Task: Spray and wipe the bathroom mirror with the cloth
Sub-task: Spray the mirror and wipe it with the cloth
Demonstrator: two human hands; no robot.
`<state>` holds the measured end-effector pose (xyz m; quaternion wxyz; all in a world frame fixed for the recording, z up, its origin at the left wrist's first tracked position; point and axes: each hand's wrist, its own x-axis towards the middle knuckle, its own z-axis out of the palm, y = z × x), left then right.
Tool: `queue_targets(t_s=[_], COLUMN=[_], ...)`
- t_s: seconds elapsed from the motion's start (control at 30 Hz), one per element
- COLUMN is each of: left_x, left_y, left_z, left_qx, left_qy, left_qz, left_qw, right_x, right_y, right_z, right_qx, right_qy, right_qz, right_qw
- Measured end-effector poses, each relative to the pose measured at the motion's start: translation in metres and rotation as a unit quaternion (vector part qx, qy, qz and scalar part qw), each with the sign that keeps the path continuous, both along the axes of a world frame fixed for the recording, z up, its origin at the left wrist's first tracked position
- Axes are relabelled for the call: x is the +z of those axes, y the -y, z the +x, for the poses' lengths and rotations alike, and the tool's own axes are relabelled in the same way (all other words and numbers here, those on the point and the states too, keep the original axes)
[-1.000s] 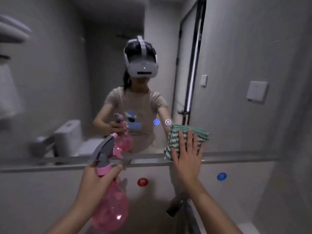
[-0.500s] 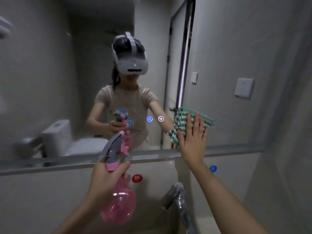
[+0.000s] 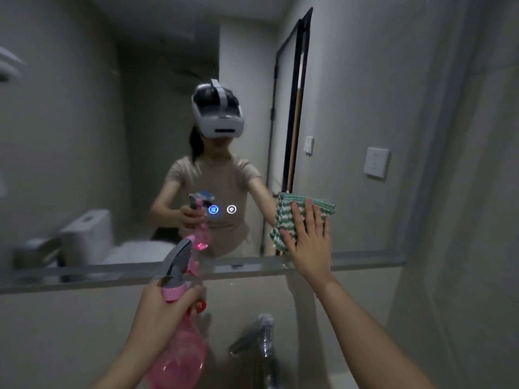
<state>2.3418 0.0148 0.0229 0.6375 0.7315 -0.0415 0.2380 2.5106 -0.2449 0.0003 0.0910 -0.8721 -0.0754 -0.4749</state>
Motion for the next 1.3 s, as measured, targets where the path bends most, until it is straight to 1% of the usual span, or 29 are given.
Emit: queue_targets(t_s=[0.1,0.23,0.4,0.53,0.63,0.7,0.8,0.9,1.07,1.3], left_x=[0.004,0.006,0.021,0.045,0.077,0.102,0.135,0.16,0.178,0.175], left_y=[0.04,0.099,0.146,0.159,0.167,0.174,0.183,0.191,0.199,0.194], left_z=[0.006,0.012,0.012,0.016,0.02,0.021,0.022,0.02,0.024,0.027], left_qx=[-0.003,0.029,0.057,0.075,0.055,0.033,0.009,-0.005,-0.025,0.016], left_qy=[-0.014,-0.035,-0.019,0.01,0.042,0.066,0.105,0.127,0.126,0.112], left_qz=[-0.016,-0.03,-0.048,-0.01,0.046,0.065,0.071,0.078,0.115,0.131], left_qw=[1.0,0.999,0.997,0.997,0.997,0.995,0.992,0.989,0.985,0.985], right_x=[0.0,-0.003,-0.005,-0.005,-0.003,-0.005,-0.005,-0.002,-0.001,0.004], right_y=[0.043,0.095,0.108,0.112,0.107,0.103,0.101,0.102,0.1,0.102], right_z=[0.003,0.01,0.018,0.02,0.016,0.015,0.016,0.013,0.011,0.008], right_qx=[0.005,0.026,0.064,0.077,0.07,0.064,0.051,0.055,0.041,0.049], right_qy=[-0.008,0.007,0.017,0.021,0.012,0.0,-0.01,-0.024,-0.027,-0.029], right_qz=[-0.005,-0.047,-0.074,-0.074,-0.074,-0.059,-0.046,-0.054,-0.053,-0.058], right_qw=[1.0,0.999,0.995,0.994,0.995,0.996,0.998,0.997,0.997,0.997])
